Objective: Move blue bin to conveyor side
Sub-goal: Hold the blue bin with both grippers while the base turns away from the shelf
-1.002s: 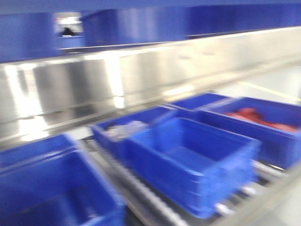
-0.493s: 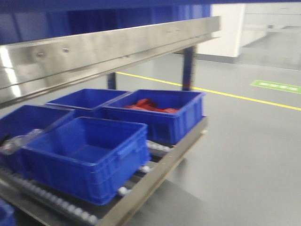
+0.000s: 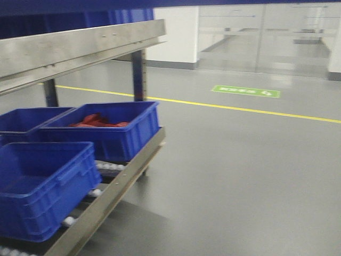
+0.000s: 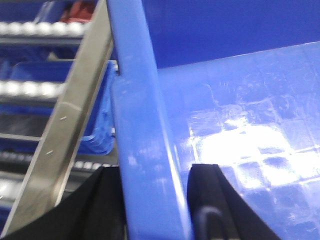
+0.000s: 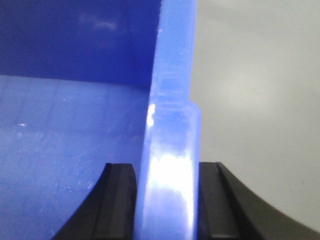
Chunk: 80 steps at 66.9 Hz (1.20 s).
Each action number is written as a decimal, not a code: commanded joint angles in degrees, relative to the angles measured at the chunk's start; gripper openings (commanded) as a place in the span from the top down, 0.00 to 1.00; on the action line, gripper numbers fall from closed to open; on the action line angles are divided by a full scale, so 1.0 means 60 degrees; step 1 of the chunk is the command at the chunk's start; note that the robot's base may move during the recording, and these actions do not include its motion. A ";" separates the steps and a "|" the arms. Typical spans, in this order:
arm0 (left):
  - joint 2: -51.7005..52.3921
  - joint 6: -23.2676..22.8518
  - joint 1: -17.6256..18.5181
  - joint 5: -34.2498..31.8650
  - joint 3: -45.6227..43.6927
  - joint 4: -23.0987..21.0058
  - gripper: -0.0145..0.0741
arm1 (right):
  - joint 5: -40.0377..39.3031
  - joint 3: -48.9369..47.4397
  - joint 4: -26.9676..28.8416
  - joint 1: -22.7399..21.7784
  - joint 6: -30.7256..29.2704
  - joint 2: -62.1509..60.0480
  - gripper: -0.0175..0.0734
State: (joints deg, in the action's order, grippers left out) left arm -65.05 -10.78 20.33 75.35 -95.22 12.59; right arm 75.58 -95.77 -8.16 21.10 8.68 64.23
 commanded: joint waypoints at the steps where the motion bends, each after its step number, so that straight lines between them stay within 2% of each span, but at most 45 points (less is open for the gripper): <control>1: 0.0133 0.0192 0.0149 -0.0898 -0.0149 -0.0461 0.86 | -0.0937 -0.0117 0.0203 0.0046 -0.0185 -0.0129 0.89; 80: 0.0133 0.0192 0.0149 -0.0898 -0.0149 -0.0461 0.86 | -0.0937 -0.0117 0.0203 0.0046 -0.0185 -0.0129 0.89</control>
State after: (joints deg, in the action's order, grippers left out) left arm -65.05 -10.78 20.33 75.35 -95.22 12.71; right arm 75.58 -95.77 -8.16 21.10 8.68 64.23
